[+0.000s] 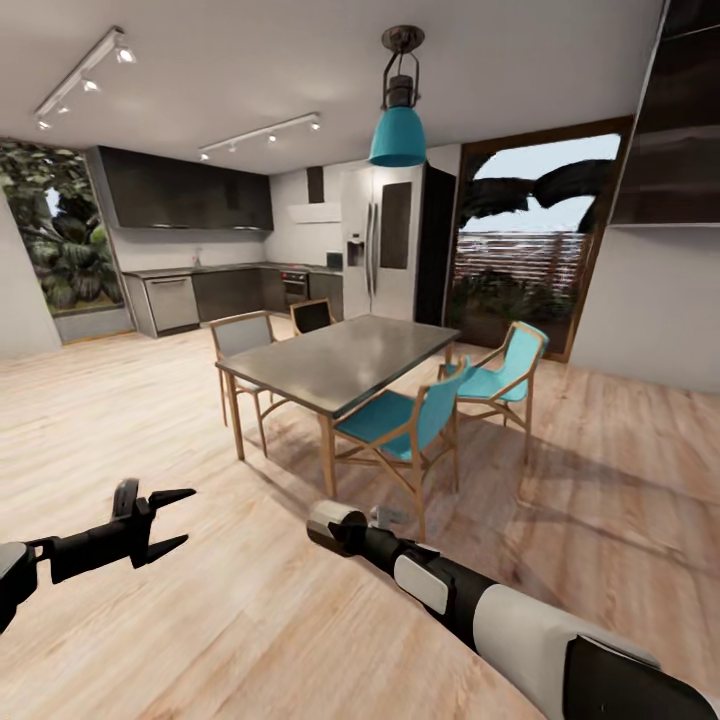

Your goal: Place each of the two pumpkins and all three candles from the living room inside a cabinet in the living room (use any cabinet), then make sure every cabinet is closed, and position the cauldron so it is next to a table in the living room.

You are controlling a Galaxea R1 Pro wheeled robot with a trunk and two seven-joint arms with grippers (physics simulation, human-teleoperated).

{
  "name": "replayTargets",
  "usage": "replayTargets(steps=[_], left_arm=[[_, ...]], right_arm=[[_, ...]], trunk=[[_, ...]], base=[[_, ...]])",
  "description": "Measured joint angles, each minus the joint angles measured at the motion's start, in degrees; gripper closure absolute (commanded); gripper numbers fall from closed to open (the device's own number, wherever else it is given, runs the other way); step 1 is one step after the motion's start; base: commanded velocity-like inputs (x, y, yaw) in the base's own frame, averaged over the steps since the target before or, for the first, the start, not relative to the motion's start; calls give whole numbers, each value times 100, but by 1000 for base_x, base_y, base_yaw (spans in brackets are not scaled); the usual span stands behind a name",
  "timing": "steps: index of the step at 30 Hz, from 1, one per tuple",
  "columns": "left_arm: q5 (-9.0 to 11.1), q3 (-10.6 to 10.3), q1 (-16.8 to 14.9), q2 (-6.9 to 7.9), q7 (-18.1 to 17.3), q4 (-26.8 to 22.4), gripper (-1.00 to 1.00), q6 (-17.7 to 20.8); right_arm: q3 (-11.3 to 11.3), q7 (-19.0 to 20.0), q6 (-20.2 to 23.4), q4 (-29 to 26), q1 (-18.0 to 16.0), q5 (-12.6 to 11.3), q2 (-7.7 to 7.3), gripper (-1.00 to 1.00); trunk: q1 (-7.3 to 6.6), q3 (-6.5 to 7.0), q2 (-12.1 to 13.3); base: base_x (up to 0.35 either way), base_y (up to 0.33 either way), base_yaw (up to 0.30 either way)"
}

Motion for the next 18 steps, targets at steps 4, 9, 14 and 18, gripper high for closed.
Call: replayTargets(steps=[4, 9, 14, 18], left_arm=[[0, 0, 0, -1, -1, 2, -100, 0], [0, 0, 0, -2, -1, 1, -100, 0], [0, 0, 0, -2, 0, 3, -100, 0], [0, 0, 0, 4, -1, 7, -100, 0]], right_arm=[[0, 0, 0, 6, 0, 0, -3, 100], [0, 0, 0, 7, 0, 0, 0, 100], [0, 0, 0, 9, 0, 0, -5, 100], [0, 0, 0, 4, 0, 0, 1, 100]], trunk=[[0, 14, 0], [0, 31, 0], [0, 48, 0], [0, 61, 0]], base=[[250, 250, 245], [250, 246, 245], [251, 246, 245], [251, 246, 245]])
